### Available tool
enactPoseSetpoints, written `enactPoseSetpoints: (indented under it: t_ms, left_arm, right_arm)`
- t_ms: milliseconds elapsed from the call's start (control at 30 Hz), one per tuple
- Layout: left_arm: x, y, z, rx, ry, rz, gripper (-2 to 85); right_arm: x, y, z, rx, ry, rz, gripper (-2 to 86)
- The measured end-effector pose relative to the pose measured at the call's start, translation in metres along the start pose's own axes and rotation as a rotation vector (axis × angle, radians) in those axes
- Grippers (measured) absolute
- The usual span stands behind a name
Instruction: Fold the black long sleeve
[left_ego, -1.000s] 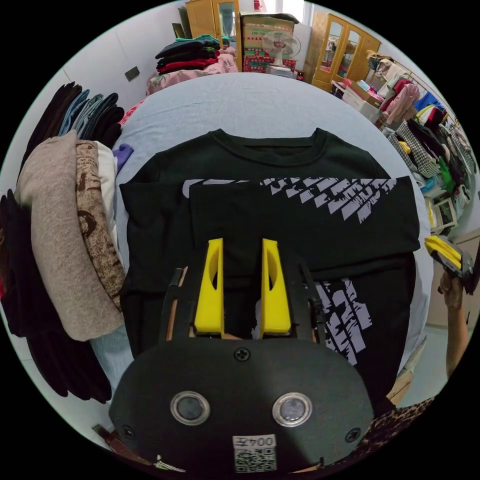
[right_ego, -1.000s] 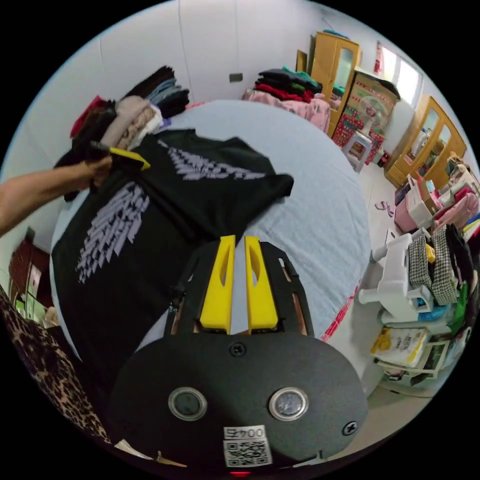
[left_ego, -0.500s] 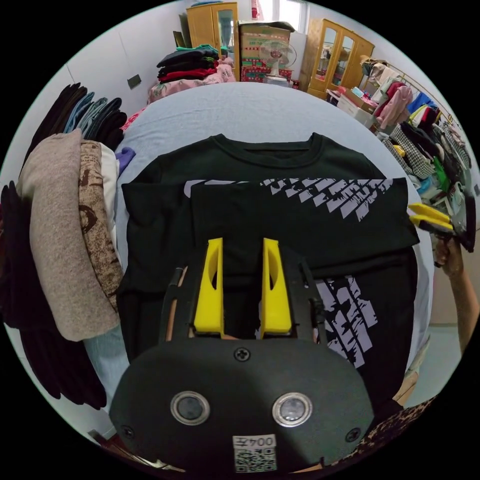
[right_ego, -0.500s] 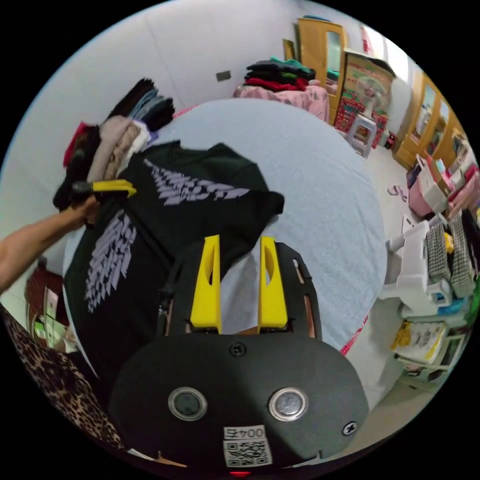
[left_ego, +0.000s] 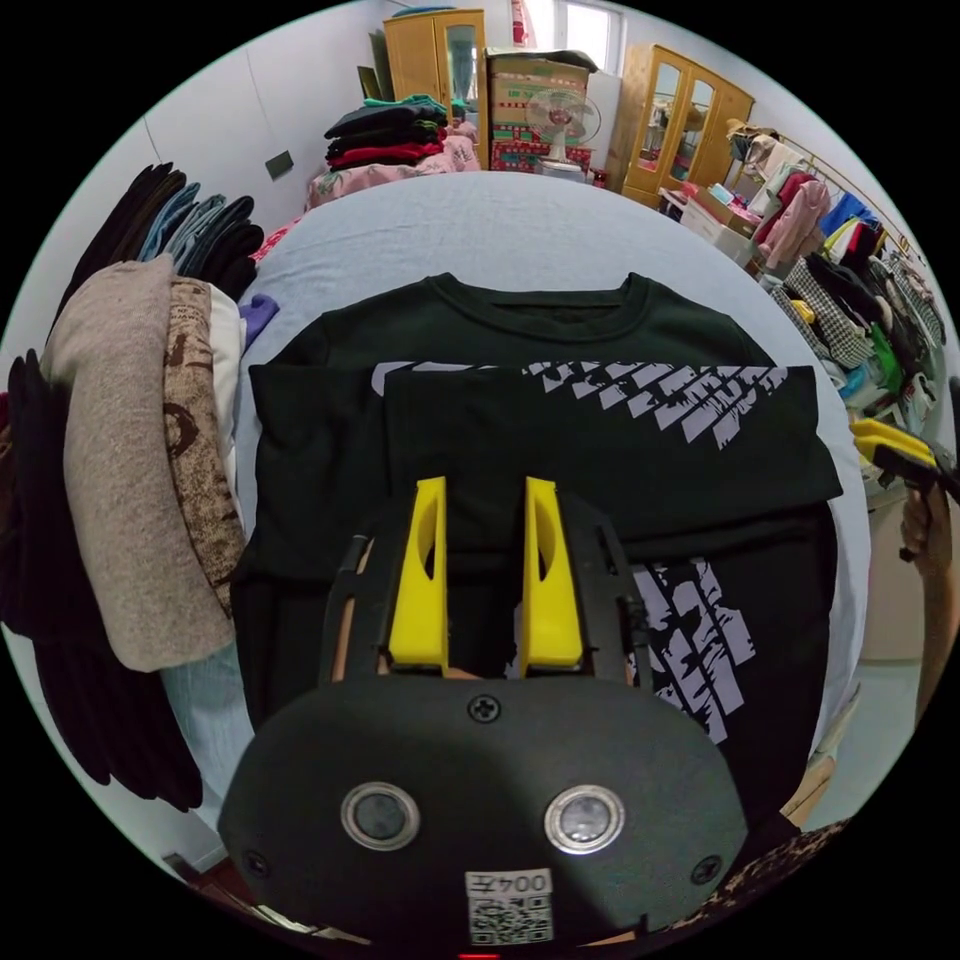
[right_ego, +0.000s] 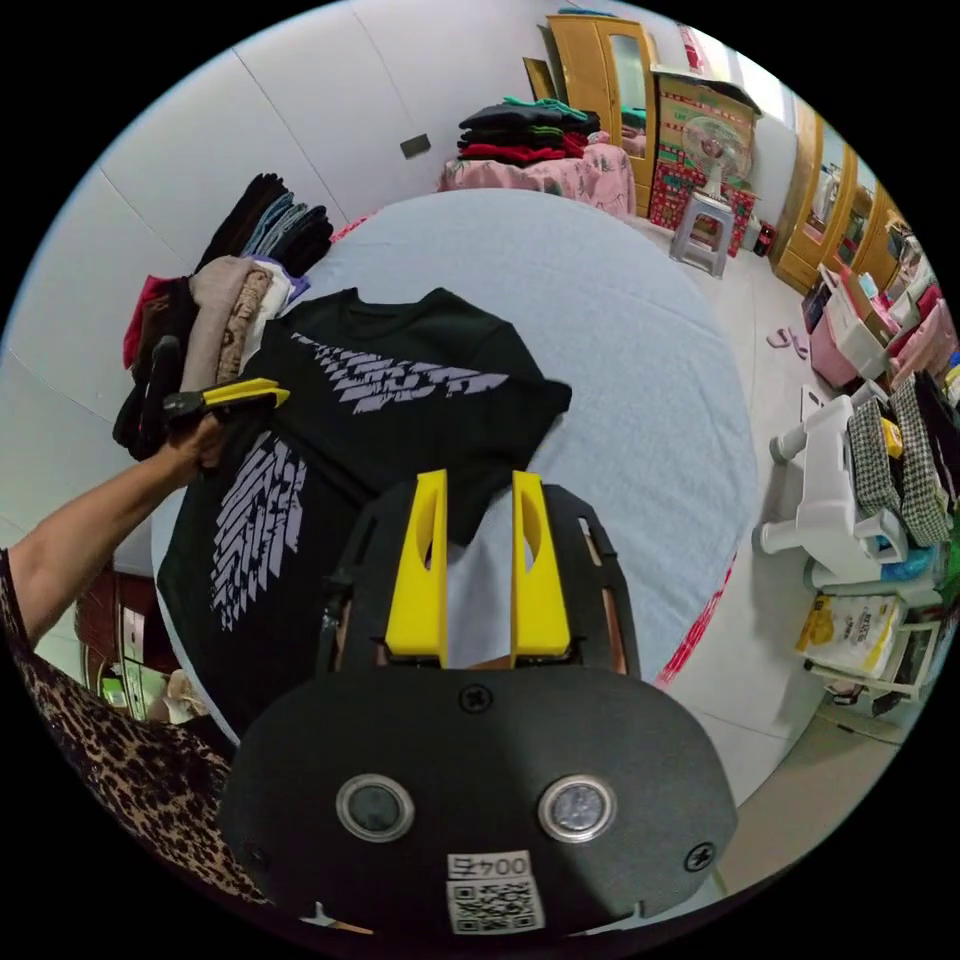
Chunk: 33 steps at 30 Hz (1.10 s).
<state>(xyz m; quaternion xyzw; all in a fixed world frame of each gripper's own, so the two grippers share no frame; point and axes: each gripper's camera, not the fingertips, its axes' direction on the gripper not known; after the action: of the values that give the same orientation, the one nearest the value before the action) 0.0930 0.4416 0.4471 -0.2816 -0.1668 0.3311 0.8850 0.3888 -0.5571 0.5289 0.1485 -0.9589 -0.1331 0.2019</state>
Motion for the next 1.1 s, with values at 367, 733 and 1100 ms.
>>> enactPoseSetpoints:
  t_ms: [367, 733, 1100]
  left_arm:
    - [-0.056, 0.028, -0.027, -0.010, -0.017, -0.018, 12.7]
    - [-0.116, 0.174, -0.112, 0.034, 0.025, -0.028, 13.4]
    - [-0.235, 0.384, -0.176, -0.070, 0.028, -0.246, 12.9]
  right_arm:
    - [-0.135, 0.049, 0.019, -0.135, -0.151, -0.131, 9.3]
    - [-0.261, 0.078, 0.059, -0.454, -0.102, -0.176, 10.0]
    - [-0.306, 0.070, 0.080, -0.540, 0.074, -0.070, 4.5]
